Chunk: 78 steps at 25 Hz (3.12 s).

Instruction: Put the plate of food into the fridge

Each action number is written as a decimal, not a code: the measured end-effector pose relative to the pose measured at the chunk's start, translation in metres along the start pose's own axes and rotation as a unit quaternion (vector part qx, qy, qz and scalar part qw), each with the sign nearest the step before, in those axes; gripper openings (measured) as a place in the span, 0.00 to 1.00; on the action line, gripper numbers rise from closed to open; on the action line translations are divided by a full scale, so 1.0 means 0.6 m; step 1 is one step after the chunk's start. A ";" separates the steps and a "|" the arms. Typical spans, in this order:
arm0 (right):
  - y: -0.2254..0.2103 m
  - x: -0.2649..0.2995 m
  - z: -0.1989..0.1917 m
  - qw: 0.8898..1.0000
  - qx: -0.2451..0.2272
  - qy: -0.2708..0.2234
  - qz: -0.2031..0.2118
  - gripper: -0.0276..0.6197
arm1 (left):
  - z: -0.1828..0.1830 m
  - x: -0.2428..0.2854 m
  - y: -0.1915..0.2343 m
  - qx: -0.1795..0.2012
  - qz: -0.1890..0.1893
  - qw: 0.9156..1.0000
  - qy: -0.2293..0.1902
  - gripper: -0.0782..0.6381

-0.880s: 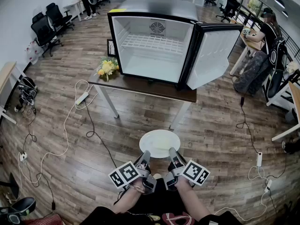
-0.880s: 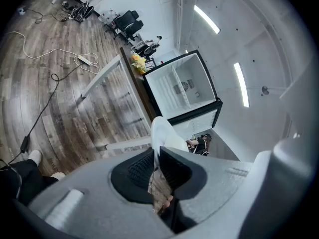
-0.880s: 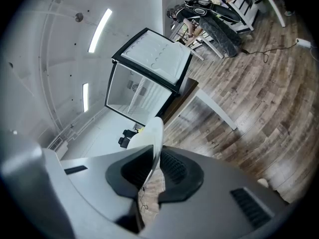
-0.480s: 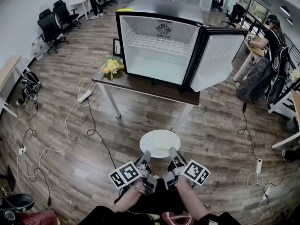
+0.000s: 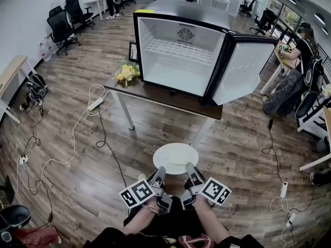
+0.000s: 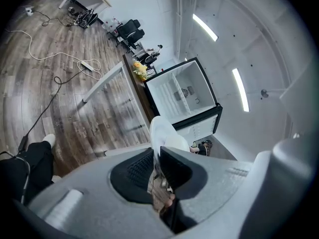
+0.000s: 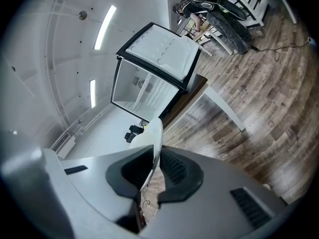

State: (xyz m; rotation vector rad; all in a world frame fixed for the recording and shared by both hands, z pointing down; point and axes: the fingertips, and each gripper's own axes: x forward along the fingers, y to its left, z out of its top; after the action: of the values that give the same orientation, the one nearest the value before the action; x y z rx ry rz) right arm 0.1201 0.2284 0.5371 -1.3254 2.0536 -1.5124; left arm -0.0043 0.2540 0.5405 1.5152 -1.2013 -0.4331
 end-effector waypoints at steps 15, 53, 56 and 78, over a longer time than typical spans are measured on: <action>0.016 0.111 0.018 1.000 0.013 -0.013 -0.011 0.12 | 0.100 0.069 0.020 0.013 0.001 1.000 0.023 0.17; 0.069 0.317 0.050 0.988 0.044 -0.126 -0.072 0.13 | 0.321 0.227 0.040 0.089 -0.044 0.984 0.146 0.18; 0.065 0.328 0.055 0.989 0.046 -0.119 -0.070 0.13 | 0.326 0.237 0.041 0.089 -0.039 0.985 0.142 0.18; 0.022 0.482 0.247 0.998 0.013 -0.047 -0.043 0.13 | 0.381 0.437 -0.009 0.087 -0.003 0.993 0.075 0.19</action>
State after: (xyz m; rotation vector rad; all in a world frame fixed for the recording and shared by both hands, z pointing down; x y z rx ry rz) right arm 0.0538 -0.0900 0.5466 -1.4624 1.9356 -1.4765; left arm -0.0725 -0.0872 0.5444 1.6697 -1.1405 -0.2170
